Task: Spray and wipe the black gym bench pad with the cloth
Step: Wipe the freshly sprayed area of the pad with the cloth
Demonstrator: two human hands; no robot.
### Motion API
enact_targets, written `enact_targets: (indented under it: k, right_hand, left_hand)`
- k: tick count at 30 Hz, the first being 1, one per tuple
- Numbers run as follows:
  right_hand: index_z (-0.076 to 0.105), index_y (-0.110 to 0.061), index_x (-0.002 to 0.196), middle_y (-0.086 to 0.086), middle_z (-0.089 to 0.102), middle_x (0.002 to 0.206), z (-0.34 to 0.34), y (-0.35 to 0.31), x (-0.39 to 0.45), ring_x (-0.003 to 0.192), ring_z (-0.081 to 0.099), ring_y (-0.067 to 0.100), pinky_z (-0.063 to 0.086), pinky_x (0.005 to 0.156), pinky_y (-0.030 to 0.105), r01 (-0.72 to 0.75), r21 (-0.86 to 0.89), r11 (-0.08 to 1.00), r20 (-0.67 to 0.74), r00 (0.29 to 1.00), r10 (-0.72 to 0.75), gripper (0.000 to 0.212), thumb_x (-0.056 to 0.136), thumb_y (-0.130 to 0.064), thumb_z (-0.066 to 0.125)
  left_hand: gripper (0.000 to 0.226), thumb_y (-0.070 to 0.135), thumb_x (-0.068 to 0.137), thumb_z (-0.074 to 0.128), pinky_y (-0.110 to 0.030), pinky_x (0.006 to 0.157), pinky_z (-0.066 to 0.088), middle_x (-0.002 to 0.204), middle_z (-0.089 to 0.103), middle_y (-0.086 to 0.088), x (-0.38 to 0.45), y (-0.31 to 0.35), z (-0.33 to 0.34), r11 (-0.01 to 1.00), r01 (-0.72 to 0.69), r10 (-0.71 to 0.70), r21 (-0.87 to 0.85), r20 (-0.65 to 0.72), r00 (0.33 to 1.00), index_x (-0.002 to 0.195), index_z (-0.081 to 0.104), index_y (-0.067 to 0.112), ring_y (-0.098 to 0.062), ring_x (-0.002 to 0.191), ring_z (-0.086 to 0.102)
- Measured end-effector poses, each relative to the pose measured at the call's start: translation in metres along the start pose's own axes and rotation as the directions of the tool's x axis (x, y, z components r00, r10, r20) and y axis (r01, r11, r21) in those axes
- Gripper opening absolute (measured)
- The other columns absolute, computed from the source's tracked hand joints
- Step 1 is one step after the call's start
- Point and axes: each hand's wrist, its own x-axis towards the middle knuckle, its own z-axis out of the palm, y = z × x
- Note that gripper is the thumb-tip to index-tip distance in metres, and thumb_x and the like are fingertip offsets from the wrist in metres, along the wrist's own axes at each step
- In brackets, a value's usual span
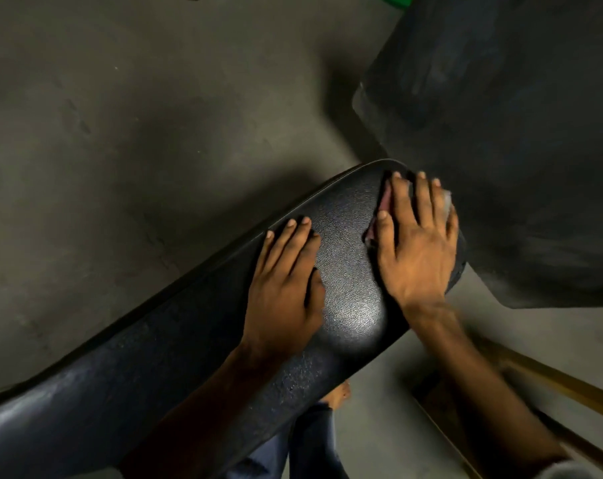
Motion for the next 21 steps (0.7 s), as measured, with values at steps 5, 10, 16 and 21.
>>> enact_targets:
  k: [5, 10, 16, 21]
  right_hand:
    - [0.017, -0.034, 0.172, 0.003, 0.015, 0.181, 0.01, -0.031, -0.054, 0.169, 0.005, 0.023, 0.011, 0.135, 0.057, -0.035, -0.012, 0.999, 0.038, 0.999, 0.036, 0.061, 0.113, -0.047, 0.029]
    - [0.024, -0.035, 0.17, 0.004, 0.02, 0.18, 0.009, -0.01, -0.03, 0.169, 0.009, 0.024, 0.013, 0.134, 0.057, 0.131, 0.019, 0.991, 0.052, 0.99, -0.131, 0.059, 0.113, -0.048, 0.034]
    - [0.023, -0.036, 0.17, 0.003, 0.02, 0.18, 0.006, 0.012, -0.047, 0.169, 0.009, 0.023, 0.015, 0.134, 0.057, -0.083, 0.049, 0.995, -0.026, 0.996, 0.084, 0.059, 0.113, -0.047, 0.034]
    - [0.023, -0.032, 0.171, 0.004, 0.018, 0.18, 0.011, -0.012, -0.094, 0.169, 0.007, 0.024, 0.013, 0.134, 0.059, -0.014, 0.03, 0.999, 0.034, 0.999, 0.013, 0.06, 0.112, -0.046, 0.031]
  left_hand:
    - [0.046, 0.016, 0.098, 0.061, -0.056, 0.127, 0.032, 0.161, 0.052, -0.013, 0.003, -0.004, 0.004, 0.998, -0.049, 0.048, 0.03, 0.03, 0.998, 0.142, 0.065, 0.002, -0.029, 0.156, 0.042]
    - [0.046, 0.016, 0.1, 0.059, -0.056, 0.128, 0.031, 0.162, 0.051, -0.013, 0.002, -0.005, 0.004, 0.996, -0.069, 0.069, 0.052, 0.016, 0.998, 0.144, 0.064, 0.003, -0.029, 0.155, 0.042]
    - [0.05, 0.018, 0.102, 0.053, -0.055, 0.133, 0.021, 0.167, 0.044, -0.013, -0.003, 0.002, 0.007, 0.997, -0.046, 0.044, 0.057, 0.035, 0.998, 0.149, 0.057, 0.003, -0.028, 0.16, 0.033]
    - [0.046, 0.016, 0.1, 0.058, -0.053, 0.131, 0.026, 0.161, 0.052, -0.01, -0.001, 0.003, 0.004, 1.0, 0.015, -0.014, -0.021, 0.025, 1.0, 0.145, 0.062, 0.005, -0.027, 0.156, 0.041]
